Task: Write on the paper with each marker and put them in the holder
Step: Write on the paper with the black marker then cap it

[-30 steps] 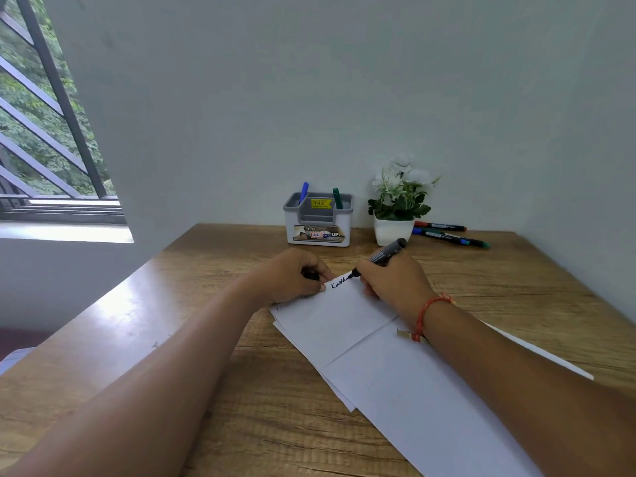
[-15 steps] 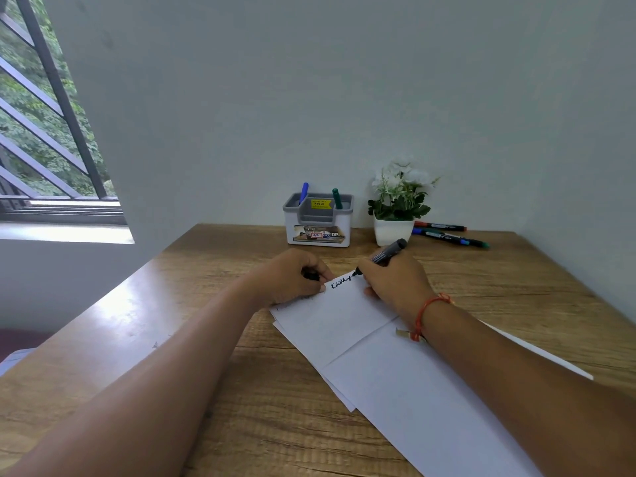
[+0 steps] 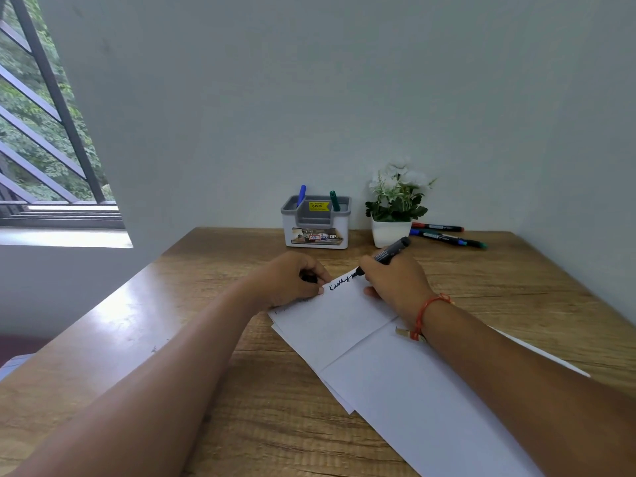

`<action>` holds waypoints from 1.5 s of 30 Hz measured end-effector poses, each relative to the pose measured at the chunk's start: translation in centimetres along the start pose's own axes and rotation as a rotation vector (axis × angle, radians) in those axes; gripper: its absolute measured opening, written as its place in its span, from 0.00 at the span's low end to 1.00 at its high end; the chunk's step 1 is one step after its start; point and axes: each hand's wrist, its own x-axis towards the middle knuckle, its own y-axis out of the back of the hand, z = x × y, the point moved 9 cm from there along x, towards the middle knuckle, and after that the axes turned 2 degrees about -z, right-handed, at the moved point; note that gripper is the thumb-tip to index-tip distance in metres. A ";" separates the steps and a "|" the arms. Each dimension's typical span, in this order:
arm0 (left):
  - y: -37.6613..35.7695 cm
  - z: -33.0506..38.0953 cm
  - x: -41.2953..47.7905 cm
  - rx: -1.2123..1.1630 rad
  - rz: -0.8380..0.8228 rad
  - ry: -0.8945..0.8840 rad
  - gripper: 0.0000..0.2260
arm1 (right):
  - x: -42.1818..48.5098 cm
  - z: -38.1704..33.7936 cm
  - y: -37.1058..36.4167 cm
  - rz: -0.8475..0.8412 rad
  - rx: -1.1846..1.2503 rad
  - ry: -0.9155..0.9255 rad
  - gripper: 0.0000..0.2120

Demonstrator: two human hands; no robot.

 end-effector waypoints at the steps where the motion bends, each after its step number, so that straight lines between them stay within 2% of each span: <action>1: 0.0 0.0 0.0 0.003 0.001 0.000 0.09 | 0.0 0.0 0.0 0.001 0.002 0.002 0.08; 8: 0.0 0.0 0.0 0.021 0.000 0.007 0.09 | 0.8 0.7 0.4 0.016 0.201 -0.023 0.09; 12: 0.0 -0.1 0.1 0.010 0.000 0.005 0.09 | 1.3 0.0 1.6 0.046 0.116 0.036 0.07; 24: 0.0 0.1 0.0 0.017 0.002 0.002 0.09 | 1.1 0.1 1.2 -0.015 -0.076 0.083 0.13; 31: 0.1 0.1 0.0 0.020 0.017 -0.008 0.09 | 1.2 0.1 1.2 -0.018 -0.061 0.079 0.13; 36: 0.2 0.3 -0.1 0.005 0.020 -0.011 0.08 | 1.4 0.3 1.8 0.026 0.064 0.067 0.10; 40: 1.3 -0.4 -0.3 -0.169 0.154 0.058 0.05 | 1.3 -0.5 2.3 0.053 0.079 0.161 0.10; 45: 2.0 -0.6 -0.6 -0.834 0.231 0.106 0.11 | -0.1 -2.2 1.9 -0.041 0.178 0.251 0.06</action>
